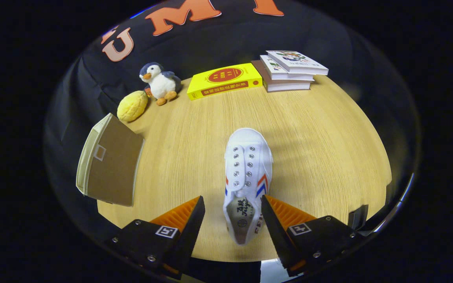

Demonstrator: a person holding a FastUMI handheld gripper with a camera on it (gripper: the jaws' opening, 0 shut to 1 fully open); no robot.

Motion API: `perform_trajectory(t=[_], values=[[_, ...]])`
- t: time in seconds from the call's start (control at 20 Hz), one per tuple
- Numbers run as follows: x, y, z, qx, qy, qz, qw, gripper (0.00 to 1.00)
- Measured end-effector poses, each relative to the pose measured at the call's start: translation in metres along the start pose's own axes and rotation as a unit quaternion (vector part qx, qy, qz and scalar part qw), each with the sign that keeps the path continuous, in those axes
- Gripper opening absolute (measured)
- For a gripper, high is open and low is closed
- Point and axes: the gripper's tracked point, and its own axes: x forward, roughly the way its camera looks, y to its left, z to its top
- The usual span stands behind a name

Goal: Open the storage box then place both shoes into the box .Put the left shoe in first, then the right shoe, with the right side of both shoes facing outward in a uniform manner.

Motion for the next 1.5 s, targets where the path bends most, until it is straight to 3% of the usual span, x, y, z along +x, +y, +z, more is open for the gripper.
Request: perform_trajectory(t=[0.35,0.5,0.7,0.8,0.85,1.0,1.25,1.5], values=[[0.041,-0.042,-0.020,-0.036,0.014,-0.047,0.998,0.77],[0.050,-0.041,-0.007,0.015,-0.012,-0.028,0.999,0.71],[0.057,-0.036,-0.011,0.038,-0.017,0.008,0.999,0.61],[0.059,-0.031,-0.012,0.046,-0.018,0.028,0.998,0.51],[0.060,-0.032,-0.012,0.056,-0.018,0.028,0.998,0.40],[0.060,-0.032,-0.011,0.060,-0.020,0.038,0.997,0.35],[0.057,-0.036,-0.007,0.107,-0.013,0.045,0.993,0.08],[0.036,-0.016,0.016,0.133,-0.020,0.069,0.989,0.06]])
